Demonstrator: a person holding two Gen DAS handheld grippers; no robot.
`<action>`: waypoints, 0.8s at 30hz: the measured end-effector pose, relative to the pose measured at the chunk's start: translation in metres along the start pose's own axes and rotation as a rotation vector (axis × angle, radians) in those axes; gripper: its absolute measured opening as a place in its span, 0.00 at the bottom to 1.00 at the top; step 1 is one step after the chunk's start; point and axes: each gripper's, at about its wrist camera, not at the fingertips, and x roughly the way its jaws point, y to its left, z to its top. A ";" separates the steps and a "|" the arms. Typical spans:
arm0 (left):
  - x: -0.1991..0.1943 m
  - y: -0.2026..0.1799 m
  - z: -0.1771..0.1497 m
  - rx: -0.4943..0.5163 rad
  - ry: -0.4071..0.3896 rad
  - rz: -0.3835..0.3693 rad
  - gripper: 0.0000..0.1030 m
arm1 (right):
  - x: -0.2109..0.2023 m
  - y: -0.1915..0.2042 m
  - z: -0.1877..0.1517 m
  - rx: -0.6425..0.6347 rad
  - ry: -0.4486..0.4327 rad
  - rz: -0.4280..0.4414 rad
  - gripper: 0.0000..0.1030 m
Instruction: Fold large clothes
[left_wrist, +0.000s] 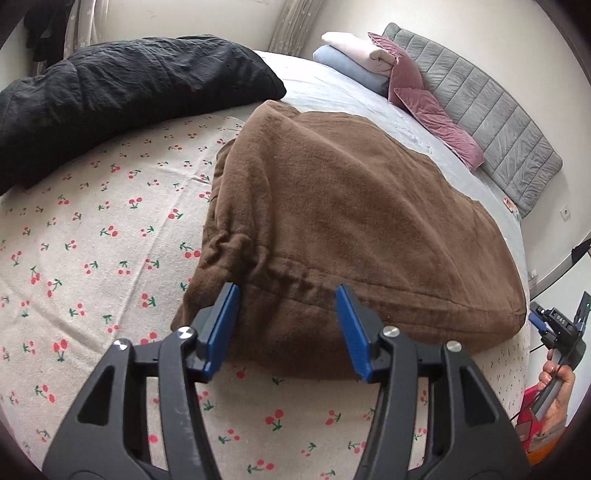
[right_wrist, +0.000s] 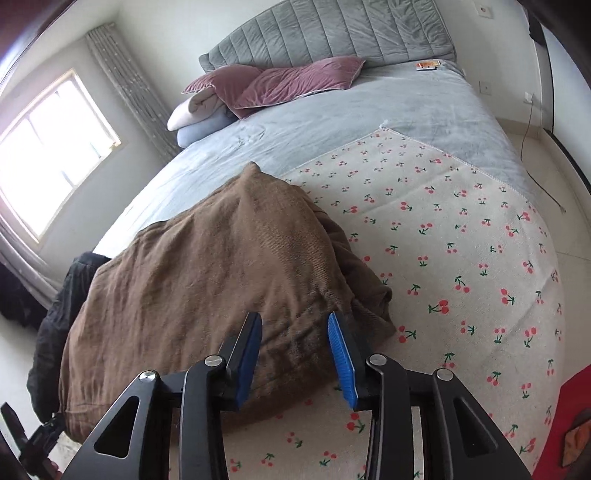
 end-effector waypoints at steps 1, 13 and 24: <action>-0.006 -0.007 0.001 0.024 0.009 0.019 0.66 | -0.010 0.010 0.000 -0.021 -0.009 0.010 0.48; -0.079 -0.095 -0.047 0.206 0.108 0.183 0.99 | -0.107 0.126 -0.091 -0.393 0.028 -0.080 0.95; -0.056 -0.120 -0.094 0.158 0.095 0.251 0.99 | -0.081 0.158 -0.150 -0.505 0.067 -0.084 0.95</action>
